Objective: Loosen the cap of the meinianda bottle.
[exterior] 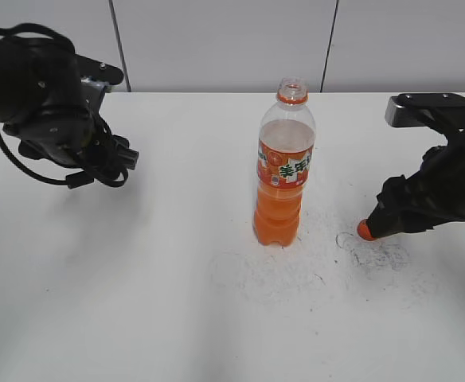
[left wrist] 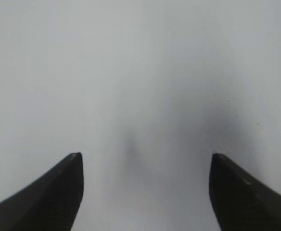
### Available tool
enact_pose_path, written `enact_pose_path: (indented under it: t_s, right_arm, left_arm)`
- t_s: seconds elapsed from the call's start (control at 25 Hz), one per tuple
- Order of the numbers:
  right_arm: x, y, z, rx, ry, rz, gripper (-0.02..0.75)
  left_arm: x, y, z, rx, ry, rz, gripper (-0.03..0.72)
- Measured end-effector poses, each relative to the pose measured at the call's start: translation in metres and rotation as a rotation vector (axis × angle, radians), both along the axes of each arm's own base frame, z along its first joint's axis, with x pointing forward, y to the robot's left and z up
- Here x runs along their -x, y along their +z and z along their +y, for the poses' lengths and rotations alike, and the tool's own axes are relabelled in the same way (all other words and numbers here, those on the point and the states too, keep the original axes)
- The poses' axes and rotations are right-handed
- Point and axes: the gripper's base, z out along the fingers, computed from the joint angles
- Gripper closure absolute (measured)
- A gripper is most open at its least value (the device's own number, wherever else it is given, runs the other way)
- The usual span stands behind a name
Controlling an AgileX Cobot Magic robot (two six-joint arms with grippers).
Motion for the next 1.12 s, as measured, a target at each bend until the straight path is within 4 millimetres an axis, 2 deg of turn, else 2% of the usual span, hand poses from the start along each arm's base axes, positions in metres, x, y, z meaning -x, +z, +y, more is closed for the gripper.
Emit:
enact_pose_path:
  t_s: [0.16,0.32,0.44,0.56,0.72,0.96,1.0,1.04,1.12]
  right_arm:
    - [0.008,0.007,0.0,-0.011,0.014,0.031,0.244]
    - [0.017,0.022,0.0,-0.025,0.032,0.018,0.244]
    - [0.028,0.037,-0.001,-0.039,0.052,0.015,0.244]
    - [0.041,0.05,-0.002,-0.05,0.077,0.023,0.244]
    - [0.061,0.072,-0.005,-0.067,0.109,-0.004,0.244]
    - [0.105,0.11,-0.012,-0.092,0.157,-0.109,0.244]
    - [0.107,0.11,-0.012,-0.091,0.158,-0.112,0.244]
    - [0.122,0.113,-0.016,-0.089,0.161,-0.145,0.244]
    - [0.141,0.11,-0.022,-0.081,0.148,-0.17,0.244]
  left_arm:
    - [0.019,0.02,-0.002,0.079,0.016,0.105,0.07]
    - [0.038,0.056,0.002,0.154,-0.044,0.099,0.072]
    - [0.059,0.084,0.015,0.176,-0.094,0.049,0.075]
    - [0.086,0.1,0.032,0.196,-0.117,0.009,0.079]
    - [0.128,0.114,0.055,0.227,-0.173,-0.019,0.086]
    - [0.187,0.128,0.089,0.286,-0.223,-0.058,0.097]
    - [0.197,0.13,0.095,0.291,-0.231,-0.068,0.097]
    - [0.207,0.133,0.101,0.297,-0.243,-0.08,0.097]
    - [0.228,0.134,0.113,0.309,-0.266,-0.094,0.097]
